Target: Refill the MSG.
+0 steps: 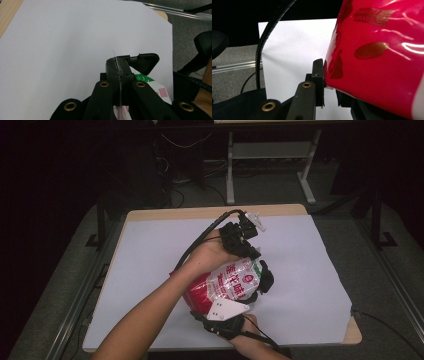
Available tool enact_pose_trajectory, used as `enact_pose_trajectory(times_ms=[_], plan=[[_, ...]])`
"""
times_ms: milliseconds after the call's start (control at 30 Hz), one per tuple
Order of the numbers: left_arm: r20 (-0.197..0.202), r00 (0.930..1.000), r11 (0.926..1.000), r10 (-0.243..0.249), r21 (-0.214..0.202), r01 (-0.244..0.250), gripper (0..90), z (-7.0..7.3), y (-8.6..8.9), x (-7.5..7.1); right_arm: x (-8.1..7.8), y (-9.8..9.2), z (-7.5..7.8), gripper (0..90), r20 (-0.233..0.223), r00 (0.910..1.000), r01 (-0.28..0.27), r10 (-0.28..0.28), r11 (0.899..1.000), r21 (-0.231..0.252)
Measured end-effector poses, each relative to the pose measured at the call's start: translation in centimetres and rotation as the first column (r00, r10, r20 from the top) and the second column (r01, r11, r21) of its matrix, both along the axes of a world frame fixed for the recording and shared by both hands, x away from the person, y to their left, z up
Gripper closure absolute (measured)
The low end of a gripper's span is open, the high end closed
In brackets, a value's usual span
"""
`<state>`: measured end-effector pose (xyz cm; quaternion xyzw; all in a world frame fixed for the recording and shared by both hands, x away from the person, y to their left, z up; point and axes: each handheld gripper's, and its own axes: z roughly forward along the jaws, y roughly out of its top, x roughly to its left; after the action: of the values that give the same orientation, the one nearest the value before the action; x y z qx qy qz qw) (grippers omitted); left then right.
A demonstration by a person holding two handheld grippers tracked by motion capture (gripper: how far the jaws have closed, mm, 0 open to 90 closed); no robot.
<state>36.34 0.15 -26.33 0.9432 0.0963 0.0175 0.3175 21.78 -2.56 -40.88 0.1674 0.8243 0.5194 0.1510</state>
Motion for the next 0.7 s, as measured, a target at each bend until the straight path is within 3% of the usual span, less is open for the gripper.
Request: enact_pose_trajectory(times_ms=[700], plan=[[-0.009,1.0000,0.9995,0.000,0.032,0.000,90.0,-0.56,-0.78,0.51,0.12,-0.10,-0.09,78.6,-0.024,0.9995,0.024,-0.023,1.000,0.019]])
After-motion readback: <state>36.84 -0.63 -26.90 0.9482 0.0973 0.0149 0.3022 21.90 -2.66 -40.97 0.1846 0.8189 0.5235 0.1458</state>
